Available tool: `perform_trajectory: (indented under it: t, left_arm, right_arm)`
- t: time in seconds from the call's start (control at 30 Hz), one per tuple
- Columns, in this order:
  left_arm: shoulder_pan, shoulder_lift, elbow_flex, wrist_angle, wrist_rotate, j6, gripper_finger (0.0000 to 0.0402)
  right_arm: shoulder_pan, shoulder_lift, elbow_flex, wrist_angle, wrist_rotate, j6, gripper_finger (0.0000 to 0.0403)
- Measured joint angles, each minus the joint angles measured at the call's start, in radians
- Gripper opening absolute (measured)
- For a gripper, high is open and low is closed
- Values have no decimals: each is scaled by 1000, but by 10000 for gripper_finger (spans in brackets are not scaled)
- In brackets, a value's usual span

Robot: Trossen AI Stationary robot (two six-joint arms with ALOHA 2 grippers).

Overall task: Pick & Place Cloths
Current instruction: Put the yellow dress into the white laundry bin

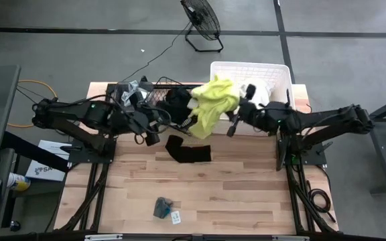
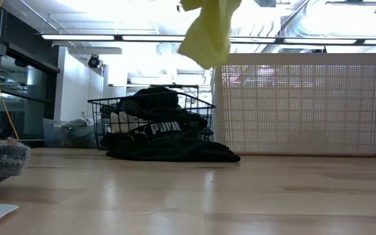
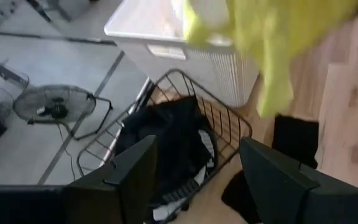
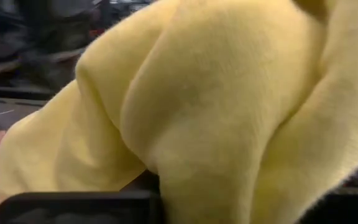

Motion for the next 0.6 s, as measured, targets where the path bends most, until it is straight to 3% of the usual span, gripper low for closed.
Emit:
perform_trajectory:
  t: [0.2, 0.6]
  left_arm:
    - [0, -12, -95, 2, -1, -56, 225]
    - [0, -13, -223, 11, -25, -132, 225]
  right_arm:
    - [-30, -75, 0, -56, 158, -5, 74]
    - [-67, -121, 0, -199, 624, 18, 74]
